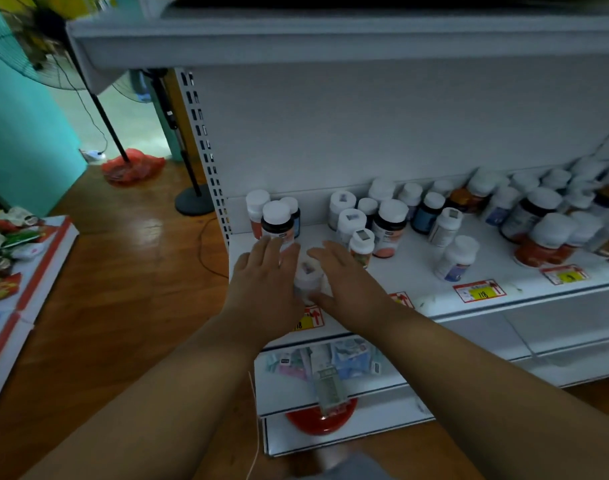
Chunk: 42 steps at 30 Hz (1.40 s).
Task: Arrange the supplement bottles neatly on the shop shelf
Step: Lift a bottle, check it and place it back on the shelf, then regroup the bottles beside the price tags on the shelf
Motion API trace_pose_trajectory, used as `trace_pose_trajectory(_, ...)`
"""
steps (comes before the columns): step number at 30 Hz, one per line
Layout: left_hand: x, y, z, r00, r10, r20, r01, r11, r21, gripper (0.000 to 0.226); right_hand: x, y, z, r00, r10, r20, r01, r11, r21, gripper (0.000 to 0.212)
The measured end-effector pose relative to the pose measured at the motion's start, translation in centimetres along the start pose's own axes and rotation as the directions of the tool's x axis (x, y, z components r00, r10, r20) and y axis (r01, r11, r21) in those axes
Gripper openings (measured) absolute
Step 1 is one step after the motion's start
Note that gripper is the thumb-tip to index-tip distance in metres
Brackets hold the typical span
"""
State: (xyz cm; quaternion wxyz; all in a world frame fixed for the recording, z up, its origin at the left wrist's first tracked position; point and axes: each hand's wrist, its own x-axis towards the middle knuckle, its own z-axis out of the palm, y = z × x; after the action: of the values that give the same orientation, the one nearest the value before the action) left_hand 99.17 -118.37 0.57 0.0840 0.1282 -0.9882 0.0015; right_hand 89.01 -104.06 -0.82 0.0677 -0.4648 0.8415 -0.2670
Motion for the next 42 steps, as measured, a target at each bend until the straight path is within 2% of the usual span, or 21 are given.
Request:
trace_pose_trajectory(2,-0.4,1.4,-1.3,0.996,0.020,-0.086,-0.022,1.000,-0.022,0.075,-1.1,0.4,-1.3,0.999,0.004,-0.045,-0.005,1.000,-0.012,0.066)
trace_pose_trajectory(5,-0.9,4.5,-2.4,0.976,0.046,-0.212,-0.065,0.994,-0.083,0.063,-3.6,1.4,-4.4,0.989,0.022,-0.148,-0.027,0.999,-0.035,0.060)
trace_pose_trajectory(8,-0.7,9.2,-2.9,0.961,0.101,-0.257,-0.140,0.981,-0.137,0.057,-7.2,3.4,-8.3,0.954,0.014,-0.300,-0.030,0.998,-0.047,0.051)
trace_pose_trajectory(10,0.0,13.3,-2.8,0.951,0.141,-0.277,-0.188,0.970,-0.154,0.055,-10.3,5.5,-11.3,0.924,0.055,-0.379,-0.086,0.994,-0.066,0.047)
trace_pose_trajectory(16,3.1,30.1,-1.8,0.935,0.252,-0.251,-0.318,0.908,-0.273,0.053,-22.2,14.3,-20.5,0.856,0.196,-0.478,-0.267,0.960,-0.084,0.043)
trace_pose_trajectory(20,4.9,42.9,-0.9,0.898,0.336,-0.285,-0.421,0.845,-0.331,0.051,-29.9,20.7,-25.7,0.800,0.282,-0.529,-0.373,0.925,-0.071,0.044)
trace_pose_trajectory(24,7.0,52.1,0.1,0.868,0.413,-0.277,-0.493,0.780,-0.385,0.051,-34.7,26.2,-30.0,0.749,0.366,-0.552,-0.453,0.891,-0.023,0.045)
trace_pose_trajectory(29,11.9,59.0,1.5,0.833,0.470,-0.293,-0.552,0.743,-0.378,0.050,-35.7,33.4,-33.3,0.716,0.407,-0.567,-0.471,0.881,0.038,0.043)
trace_pose_trajectory(36,23.9,67.5,3.9,0.829,0.484,-0.282,-0.560,0.704,-0.437,0.051,-33.1,44.9,-38.8,0.689,0.470,-0.551,-0.511,0.855,0.089,0.033)
trace_pose_trajectory(42,32.1,72.4,3.5,0.837,0.464,-0.289,-0.547,0.709,-0.445,0.049,-29.4,52.6,-45.6,0.689,0.445,-0.572,-0.491,0.867,0.083,0.027)
